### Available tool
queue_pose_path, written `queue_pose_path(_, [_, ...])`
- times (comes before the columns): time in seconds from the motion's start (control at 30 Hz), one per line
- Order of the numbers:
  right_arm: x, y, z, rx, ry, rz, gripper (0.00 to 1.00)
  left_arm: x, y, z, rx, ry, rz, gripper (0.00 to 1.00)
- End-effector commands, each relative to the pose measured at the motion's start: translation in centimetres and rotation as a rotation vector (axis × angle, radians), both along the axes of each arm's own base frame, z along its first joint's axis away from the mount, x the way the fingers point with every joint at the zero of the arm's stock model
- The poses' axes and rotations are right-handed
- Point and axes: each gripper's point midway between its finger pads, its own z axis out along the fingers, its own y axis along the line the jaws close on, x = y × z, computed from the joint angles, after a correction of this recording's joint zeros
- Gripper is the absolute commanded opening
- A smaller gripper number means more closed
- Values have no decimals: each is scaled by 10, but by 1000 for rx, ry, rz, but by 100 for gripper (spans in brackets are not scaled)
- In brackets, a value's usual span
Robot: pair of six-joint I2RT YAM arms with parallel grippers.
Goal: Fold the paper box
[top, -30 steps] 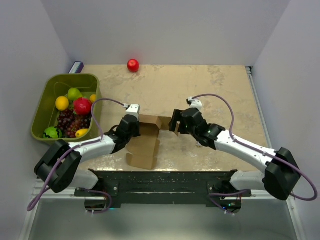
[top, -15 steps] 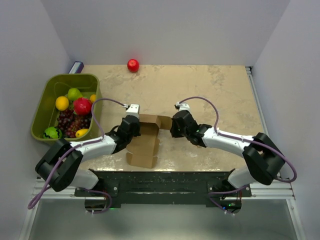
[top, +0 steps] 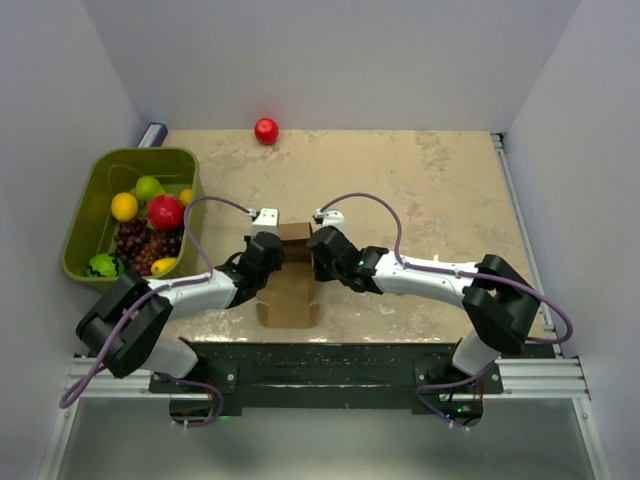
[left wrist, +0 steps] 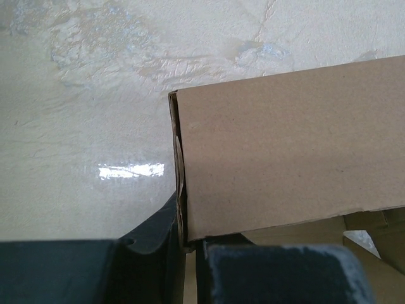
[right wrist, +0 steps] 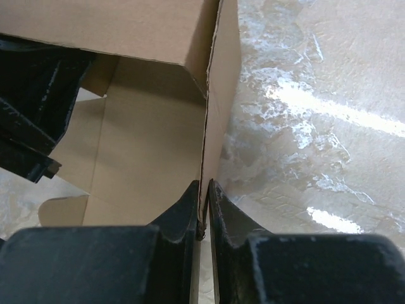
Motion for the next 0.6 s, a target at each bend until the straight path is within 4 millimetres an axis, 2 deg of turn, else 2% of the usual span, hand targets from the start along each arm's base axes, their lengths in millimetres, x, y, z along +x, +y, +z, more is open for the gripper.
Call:
queue_pose_path(0.0, [20, 1, 35, 73, -64, -105, 15, -2, -8, -2, 18, 5, -43, 0])
queue_pose_path(0.1, [18, -5, 41, 58, -76, -115, 37, -1, -5, -5, 42, 17, -27, 0])
queue_pose_path(0.13, [15, -7, 44, 54, -75, -113, 52, -1, -5, -5, 51, 26, -26, 0])
queue_pose_path(0.17, [15, -10, 47, 38, -91, -127, 59, -1, -4, -6, 57, 31, -23, 0])
queue_pose_path(0.2, [3, -11, 45, 2, -83, -114, 63, 0, -5, -6, 58, 34, -25, 0])
queue_pose_path(0.23, [0, -11, 54, 0, -98, -115, 66, -1, -5, -7, 59, 39, -24, 0])
queue_pose_path(0.33, [-26, -4, 64, -18, -112, -95, 64, -2, -5, -7, 50, 43, -23, 0])
queue_pose_path(0.4, [-48, 13, 67, 25, -93, -51, 61, -3, -6, -10, 48, 51, -25, 0])
queue_pose_path(0.47, [-62, 27, 56, 70, -43, 8, 52, -4, -6, -10, 40, 52, -26, 0])
queue_pose_path(0.5, [-65, 47, 58, 156, -34, 56, 44, -4, -8, -9, 35, 51, -29, 0])
queue_pose_path(0.57, [-71, 50, 27, 158, 24, 67, 27, -4, -10, -9, 29, 53, -34, 0])
